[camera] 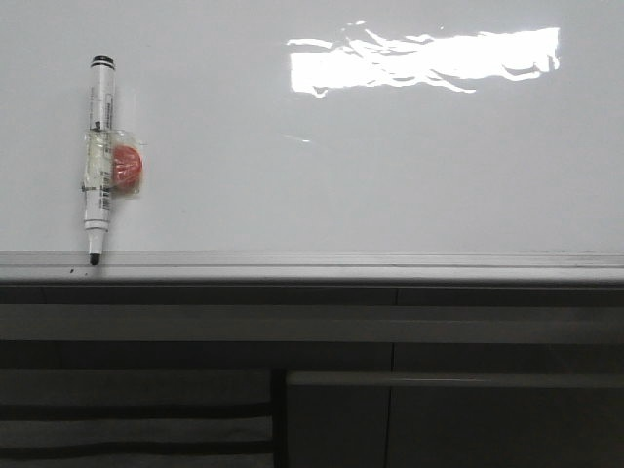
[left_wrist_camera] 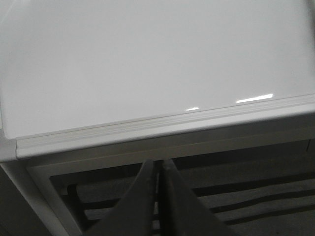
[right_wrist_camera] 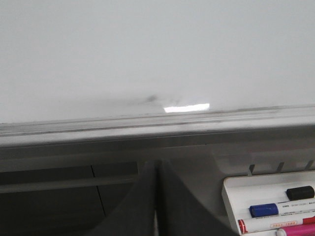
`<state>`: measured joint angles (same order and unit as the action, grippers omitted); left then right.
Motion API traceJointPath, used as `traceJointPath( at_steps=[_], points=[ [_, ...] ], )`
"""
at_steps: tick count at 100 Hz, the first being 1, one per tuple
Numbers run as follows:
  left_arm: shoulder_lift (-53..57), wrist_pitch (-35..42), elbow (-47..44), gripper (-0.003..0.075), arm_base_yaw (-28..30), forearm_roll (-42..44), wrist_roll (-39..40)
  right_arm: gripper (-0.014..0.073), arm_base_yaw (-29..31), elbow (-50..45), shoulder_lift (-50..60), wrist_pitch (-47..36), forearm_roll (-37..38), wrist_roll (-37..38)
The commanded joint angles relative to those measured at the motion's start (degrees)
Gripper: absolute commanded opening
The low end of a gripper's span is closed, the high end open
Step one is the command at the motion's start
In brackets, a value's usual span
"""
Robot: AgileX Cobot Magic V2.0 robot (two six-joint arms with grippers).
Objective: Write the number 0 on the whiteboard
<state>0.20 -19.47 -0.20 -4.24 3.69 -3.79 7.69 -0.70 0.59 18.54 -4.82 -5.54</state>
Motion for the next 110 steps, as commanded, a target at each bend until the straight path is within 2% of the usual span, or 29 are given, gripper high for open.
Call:
traceJointPath(
  at_steps=[1,11,36,49,58,63,66,70,74,78,83,87,92,97,104,110],
  points=[
    [1.62,4.27,-1.89,-0.0020,0.16,0.07,0.15,-0.0069,-0.23,-0.67,1.10,-0.97,0.86,-0.31],
    [1.62,8.88,-1.89,-0.0020,0.16,0.07,0.15,-0.0069,-0.23,-0.67,1.10,-2.42,1.83,-0.31],
    [1.62,27.08,-1.89,-0.0020,0.16,0.98,-0.09,-0.0069,-0.23,-0.67,1.10,-25.65,1.87,-0.66],
    [1.62,31.48,-1.89,-0.0020,0.16,2.69,-0.09,-0.0069,-0.23,-0.67,1.10,-36.34,2.12,-1.23],
    [1.62,33.70,-1.71,-0.0020,0.16,-0.75,2.07,-0.0069,-0.23,-0.67,1.10,-42.41,1.88,-0.82],
    [1.62,33.04,-1.28,-0.0020,0.16,-3.69,3.30,-0.0069,-0.23,-0.56,1.10,-46.15,1.07,2.26],
    [1.62,32.02,-0.71,-0.0020,0.16,-4.51,3.40,-0.0069,-0.23,-0.09,1.10,-46.87,0.72,7.24],
    [1.51,27.71,0.68,-0.0020,0.16,-6.28,3.79,-0.0069,-0.23,1.47,1.10,-45.12,0.52,12.07],
    [1.12,18.87,3.86,-0.0020,0.16,-8.63,3.79,-0.0069,-0.23,4.49,1.10,-40.12,0.52,17.24],
    [-0.04,12.43,7.27,-0.0020,0.16,-11.46,3.79,-0.0069,-0.23,8.12,0.74,-29.66,0.74,20.42],
    [-2.07,9.71,10.40,-0.0020,0.16,-12.88,3.79,-0.0069,-0.23,14.41,-0.33,-16.07,0.74,20.56],
    [-3.89,9.98,12.53,-0.0020,0.16,-14.30,3.79,-0.0069,-0.23,17.69,-2.02,-7.21,0.74,20.56],
    [-5.70,12.07,14.40,-0.0020,0.16,-15.45,3.79,-0.0069,-0.23,20.92,-4.12,-1.74,0.74,20.45],
    [-7.06,15.40,15.37,-0.0020,0.16,-15.57,3.79,-0.0069,-0.23,22.72,-5.86,-0.81,0.74,20.45],
    [-8.46,22.04,15.62,-0.0020,0.16,-15.57,3.79,-0.0069,-0.23,23.12,-7.65,-3.49,0.74,20.45],
    [-8.98,24.59,15.62,-0.0020,0.16,-15.57,3.79,-0.0069,-0.23,23.12,-8.14,-3.89,0.74,20.45]
  ],
)
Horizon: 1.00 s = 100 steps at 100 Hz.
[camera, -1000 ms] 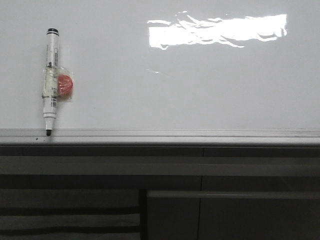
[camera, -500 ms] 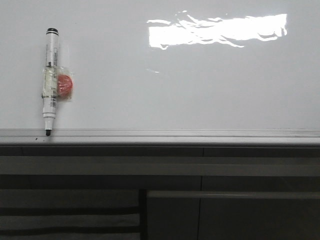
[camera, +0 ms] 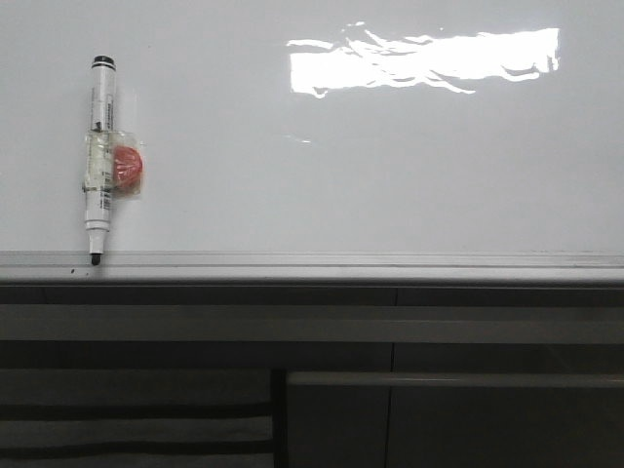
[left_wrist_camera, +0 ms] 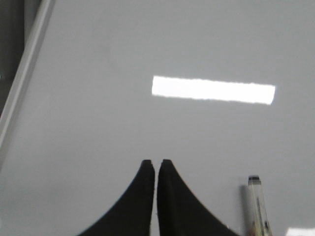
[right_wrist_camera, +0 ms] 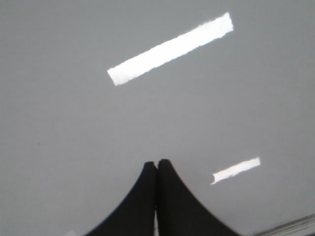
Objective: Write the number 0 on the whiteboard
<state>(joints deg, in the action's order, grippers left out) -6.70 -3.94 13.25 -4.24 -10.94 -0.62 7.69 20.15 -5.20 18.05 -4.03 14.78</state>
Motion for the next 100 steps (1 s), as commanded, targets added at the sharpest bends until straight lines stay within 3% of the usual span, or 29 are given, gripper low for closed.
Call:
traceJointPath(
  at_steps=[1,10,21,37,49,61,70,90,100],
  points=[
    [-2.14,9.21,2.17,-0.0020,0.16,-0.94,0.62,-0.0069,-0.23,2.27,-2.34,-3.26,-0.05,0.13],
    [-3.09,10.63,2.17,-0.0019,0.16,-2.57,0.62,-0.0069,-0.23,2.16,-2.34,-1.42,-0.05,0.13],
    [-4.80,12.10,2.17,-0.0020,0.16,-13.36,1.56,-0.0069,-0.23,2.16,-2.90,2.85,-0.05,-3.60],
    [-7.05,13.57,2.17,-0.0020,0.16,-14.03,1.56,-0.0069,-0.27,2.16,-5.11,5.65,-0.15,-6.77],
    [-8.71,13.45,2.17,-0.0019,0.16,-8.02,-0.60,-0.0069,-0.27,1.81,-5.65,5.99,1.38,-7.35],
    [-9.41,7.59,3.35,-0.0007,-0.57,0.69,-0.60,-0.0069,-1.13,0.51,-7.70,4.34,2.08,-11.51],
    [-9.50,2.00,5.49,0.0071,-2.78,7.14,-0.60,-0.0069,-4.82,-0.54,-8.62,1.88,2.08,-11.96],
    [-10.01,-1.64,5.79,0.0382,-12.12,3.43,-0.60,-0.0069,-12.09,-0.79,-9.43,0.88,2.31,-11.96],
    [-12.57,-5.32,5.79,0.0421,-18.97,-1.70,-0.60,-0.0069,-13.06,-1.02,-9.76,-0.93,0.32,-11.18]
  ],
)
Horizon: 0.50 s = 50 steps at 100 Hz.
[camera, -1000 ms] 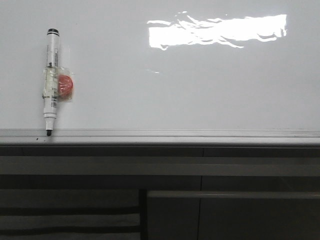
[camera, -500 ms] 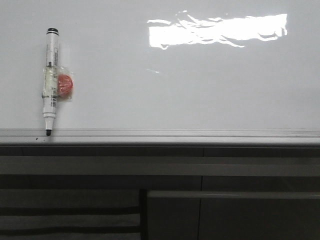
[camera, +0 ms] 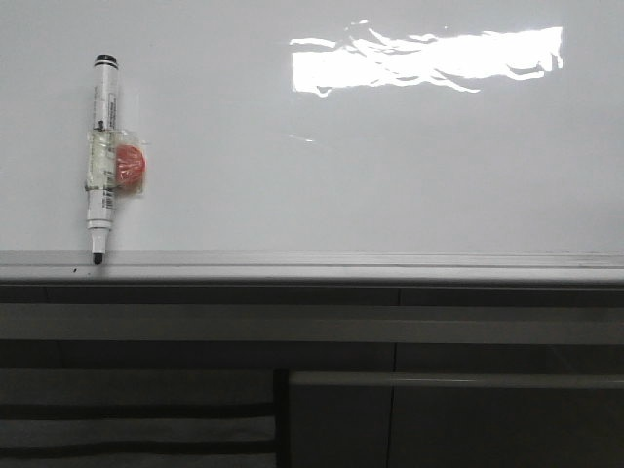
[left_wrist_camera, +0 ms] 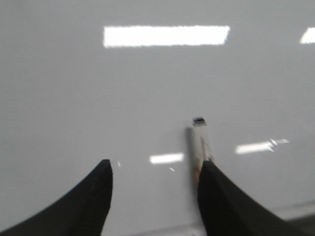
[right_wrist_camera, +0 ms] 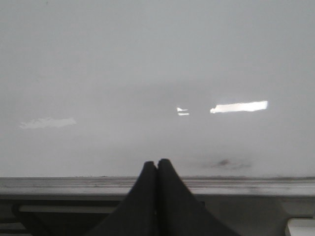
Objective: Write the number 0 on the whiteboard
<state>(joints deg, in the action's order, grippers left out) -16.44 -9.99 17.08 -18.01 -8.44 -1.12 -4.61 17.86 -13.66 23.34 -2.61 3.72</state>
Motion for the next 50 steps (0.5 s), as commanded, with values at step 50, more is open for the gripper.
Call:
traceJointPath(
  at_steps=[50],
  points=[
    [-30.52,20.00,0.14,0.0270,-22.83,-7.82,-0.09,-0.0069,-0.75,1.04,-1.30,-6.15,-2.94,-0.30]
  ],
)
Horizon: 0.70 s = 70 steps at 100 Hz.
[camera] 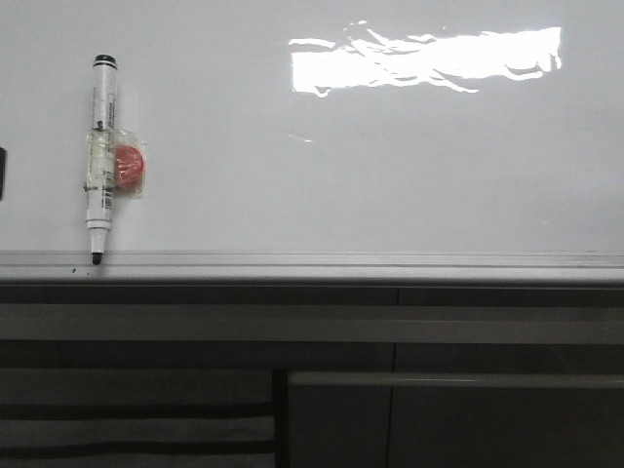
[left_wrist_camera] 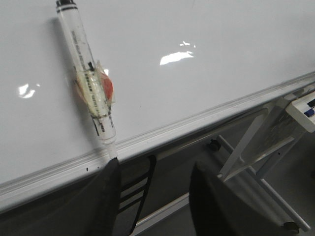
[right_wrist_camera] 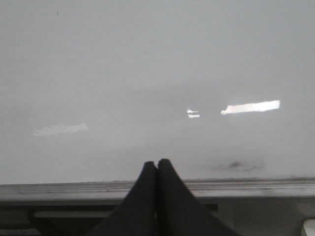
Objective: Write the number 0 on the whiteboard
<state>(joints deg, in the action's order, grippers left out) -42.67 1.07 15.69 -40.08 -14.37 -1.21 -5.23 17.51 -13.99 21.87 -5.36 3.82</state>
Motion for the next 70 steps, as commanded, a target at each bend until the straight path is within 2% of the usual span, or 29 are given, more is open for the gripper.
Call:
traceJointPath(
  at_steps=[1,37,70],
  points=[
    [-4.68,9.33,1.54,0.0270,-0.76,-2.07,0.00,-0.0069,-0.13,1.39,-0.97,-4.68,-0.19,-0.40],
    [-22.02,25.93,1.86,0.0277,-0.76,-5.54,0.00,-0.0069,-0.13,1.39,-0.97,-4.79,-0.19,-0.40],
    [-26.38,35.00,1.87,0.0300,-0.76,-5.43,1.21,-0.0069,-0.13,1.39,-0.97,-5.14,-0.19,-0.40]
  ],
)
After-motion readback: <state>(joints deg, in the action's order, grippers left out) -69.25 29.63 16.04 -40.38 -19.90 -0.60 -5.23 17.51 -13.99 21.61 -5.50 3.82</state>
